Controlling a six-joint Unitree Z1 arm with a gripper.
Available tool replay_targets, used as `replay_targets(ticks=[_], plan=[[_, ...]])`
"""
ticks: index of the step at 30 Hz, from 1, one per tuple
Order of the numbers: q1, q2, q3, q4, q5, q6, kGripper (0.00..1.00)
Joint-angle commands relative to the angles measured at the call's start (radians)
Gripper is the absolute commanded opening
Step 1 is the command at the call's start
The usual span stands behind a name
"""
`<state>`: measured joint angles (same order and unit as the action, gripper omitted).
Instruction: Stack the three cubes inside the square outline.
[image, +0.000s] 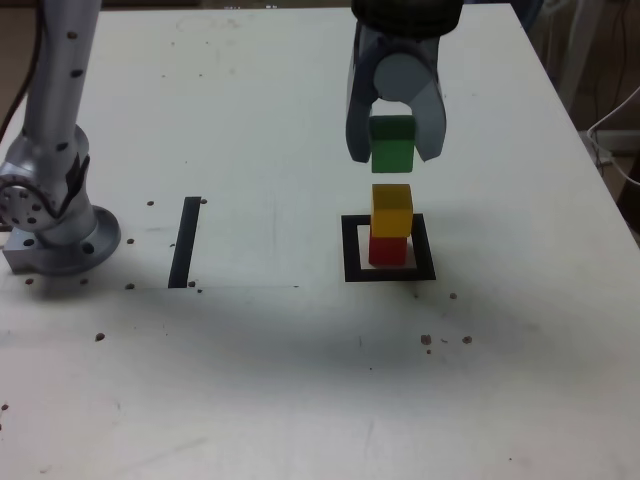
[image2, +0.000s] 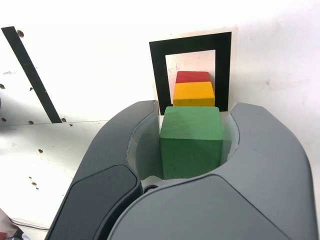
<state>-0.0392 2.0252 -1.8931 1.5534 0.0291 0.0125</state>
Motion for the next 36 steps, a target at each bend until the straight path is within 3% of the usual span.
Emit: replay_targets(ticks=[1, 15, 36], plan=[[-0.001, 0.008, 0.004, 0.008, 0.000, -0.003, 0.26], [-0.009, 0.017, 0.077, -0.065, 0.010, -0.032, 0.26], [-0.011, 0.020, 0.048, -0.049, 0.005, -0.037, 0.26]])
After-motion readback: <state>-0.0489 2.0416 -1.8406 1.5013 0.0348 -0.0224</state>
